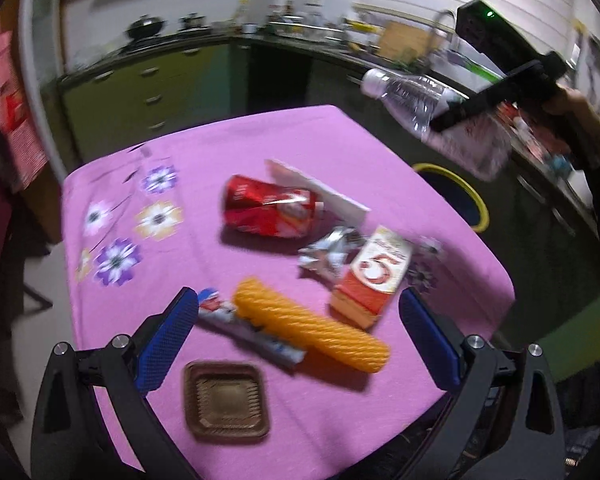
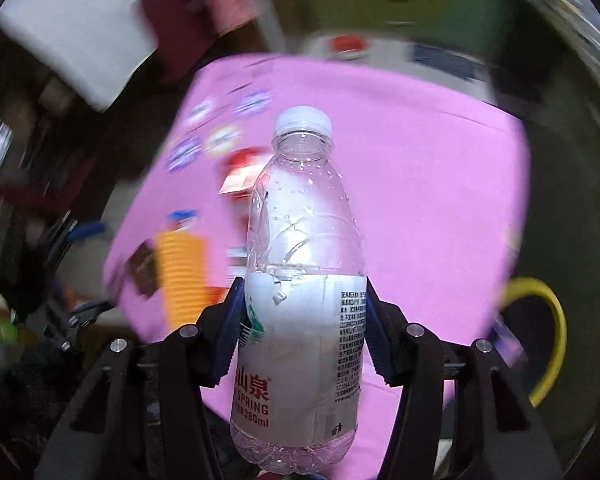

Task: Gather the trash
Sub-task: 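Carry the water bottle over the bin and open the right gripper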

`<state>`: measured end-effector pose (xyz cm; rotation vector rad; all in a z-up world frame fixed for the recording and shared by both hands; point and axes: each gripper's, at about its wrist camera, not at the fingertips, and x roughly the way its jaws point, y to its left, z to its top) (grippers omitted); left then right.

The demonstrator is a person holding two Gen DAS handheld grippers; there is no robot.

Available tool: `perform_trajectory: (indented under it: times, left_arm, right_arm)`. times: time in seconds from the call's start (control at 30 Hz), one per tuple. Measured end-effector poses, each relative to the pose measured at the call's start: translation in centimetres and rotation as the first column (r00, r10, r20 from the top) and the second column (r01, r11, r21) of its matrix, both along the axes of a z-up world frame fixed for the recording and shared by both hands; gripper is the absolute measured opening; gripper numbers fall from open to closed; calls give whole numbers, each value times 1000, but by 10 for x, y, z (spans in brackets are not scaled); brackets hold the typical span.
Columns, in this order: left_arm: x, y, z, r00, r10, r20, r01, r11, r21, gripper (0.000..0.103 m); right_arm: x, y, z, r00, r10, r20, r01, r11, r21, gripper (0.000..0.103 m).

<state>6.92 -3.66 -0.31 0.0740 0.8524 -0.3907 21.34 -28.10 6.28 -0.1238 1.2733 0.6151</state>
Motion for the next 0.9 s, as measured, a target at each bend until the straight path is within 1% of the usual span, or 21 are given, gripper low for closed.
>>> perform_trajectory:
  times: [0.03,0.07,0.1,0.13,0.2,0.23,0.3,0.4,0.47,0.53,0.6,0.67,0.77,0.8,0.83,0.9]
  left_arm:
    - [1,-7,0,1000,-23,1,23,1000,4,96]
    - [3,-15,0,999,-47,3,47,999,10,96]
    - [4,-22,0,998,-63,6,63,998,17,96]
    - [5,-28,1,997,-78,8,78,997,21,96]
    - [6,-38,1,995,-100,9,100,995,26,96]
    - [8,-44,1,994,-111,8,110,993,31,96]
    - [9,-54,2,992,-126,5,126,991,44,96]
    - [9,-67,1,989,-149,-2,148,986,78,96]
    - [9,-73,0,988,-157,-5,156,982,102,96]
    - [10,-76,-1,988,-157,-8,157,981,117,96]
    - [11,-79,-3,987,-161,-17,162,979,122,96]
    - [11,-81,-5,986,-167,-22,168,978,123,96]
    - [12,-83,-8,984,-174,-30,176,976,128,96]
    - [13,-84,-9,984,-175,-35,178,975,131,96]
    - [14,-84,-10,984,-176,-39,179,974,135,96]
    - [14,-85,-12,983,-181,-44,185,972,143,96]
  right_arm:
    - [3,-32,-2,997,-76,3,76,997,3,55]
    - [4,-52,-7,992,-128,8,128,992,-6,55]
    - [7,-81,-14,979,-202,19,202,979,-33,55]
    - [10,-102,-20,968,-251,19,251,967,-48,55]
    - [18,-152,-47,929,-370,-12,368,927,-70,55]
    - [20,-166,-57,914,-405,-18,403,911,-85,55]
    - [28,-199,-88,875,-482,-50,474,872,-120,55]
    - [40,-224,-127,843,-529,-92,510,843,-172,55]
    - [48,-228,-149,833,-535,-141,508,840,-189,55]
    - [58,-226,-167,832,-523,-188,484,848,-218,55]
    - [70,-228,-176,827,-517,-223,468,851,-239,55]
    - [82,-225,-184,823,-518,-235,459,848,-264,55]
    - [91,-219,-188,818,-518,-249,459,850,-260,56]
    - [93,-217,-191,818,-513,-261,448,852,-270,63]
    - [93,-216,-192,820,-507,-267,440,855,-273,73]
    - [89,-219,-192,826,-504,-252,435,855,-283,75]
